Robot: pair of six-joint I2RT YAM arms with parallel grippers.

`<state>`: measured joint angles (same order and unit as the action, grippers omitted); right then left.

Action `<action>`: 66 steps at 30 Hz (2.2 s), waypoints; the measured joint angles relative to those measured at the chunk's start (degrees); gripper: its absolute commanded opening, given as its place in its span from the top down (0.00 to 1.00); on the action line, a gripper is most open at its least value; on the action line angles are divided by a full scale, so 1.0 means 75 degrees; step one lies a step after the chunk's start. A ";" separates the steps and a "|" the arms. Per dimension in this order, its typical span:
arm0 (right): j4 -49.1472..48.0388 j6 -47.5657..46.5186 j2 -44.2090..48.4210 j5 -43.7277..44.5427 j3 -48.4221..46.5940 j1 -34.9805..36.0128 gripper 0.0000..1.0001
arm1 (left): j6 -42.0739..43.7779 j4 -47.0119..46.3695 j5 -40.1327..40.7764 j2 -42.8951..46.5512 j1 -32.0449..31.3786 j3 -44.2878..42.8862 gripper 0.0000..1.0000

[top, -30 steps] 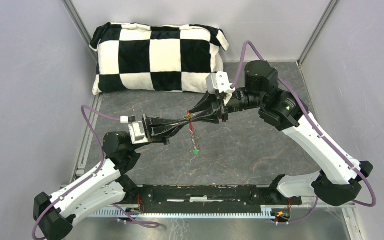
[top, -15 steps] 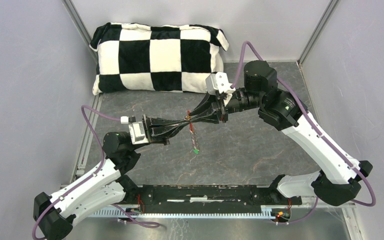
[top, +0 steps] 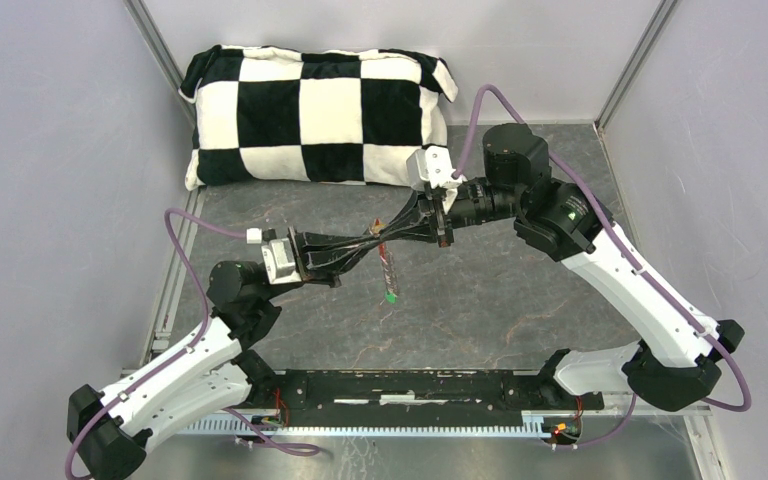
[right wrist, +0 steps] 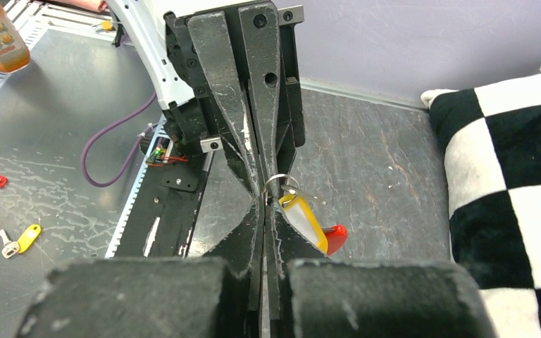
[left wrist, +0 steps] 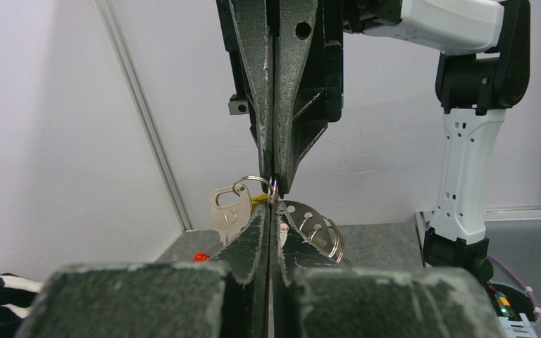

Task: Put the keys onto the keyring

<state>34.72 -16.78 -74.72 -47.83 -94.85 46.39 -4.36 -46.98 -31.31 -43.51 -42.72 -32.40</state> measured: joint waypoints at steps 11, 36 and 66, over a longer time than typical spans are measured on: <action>0.0813 -0.0061 -0.0105 0.0662 -0.0070 0.0000 1.00 | 0.1754 0.1734 -0.0335 0.0574 0.0000 0.0000 0.52; 0.1139 0.0067 -0.0102 0.0032 0.0723 0.0000 1.00 | 0.6050 0.4176 -0.0921 0.0178 0.0000 -0.0714 0.71; 0.0446 0.0813 0.0326 0.0592 0.1224 -0.0216 1.00 | 1.2901 0.3818 -0.0868 0.1373 -0.0035 0.1026 0.68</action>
<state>38.06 -10.68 -72.27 -43.40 -85.67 44.77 92.40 -18.35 -37.82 -33.21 -42.98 -24.71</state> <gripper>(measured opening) 0.004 0.209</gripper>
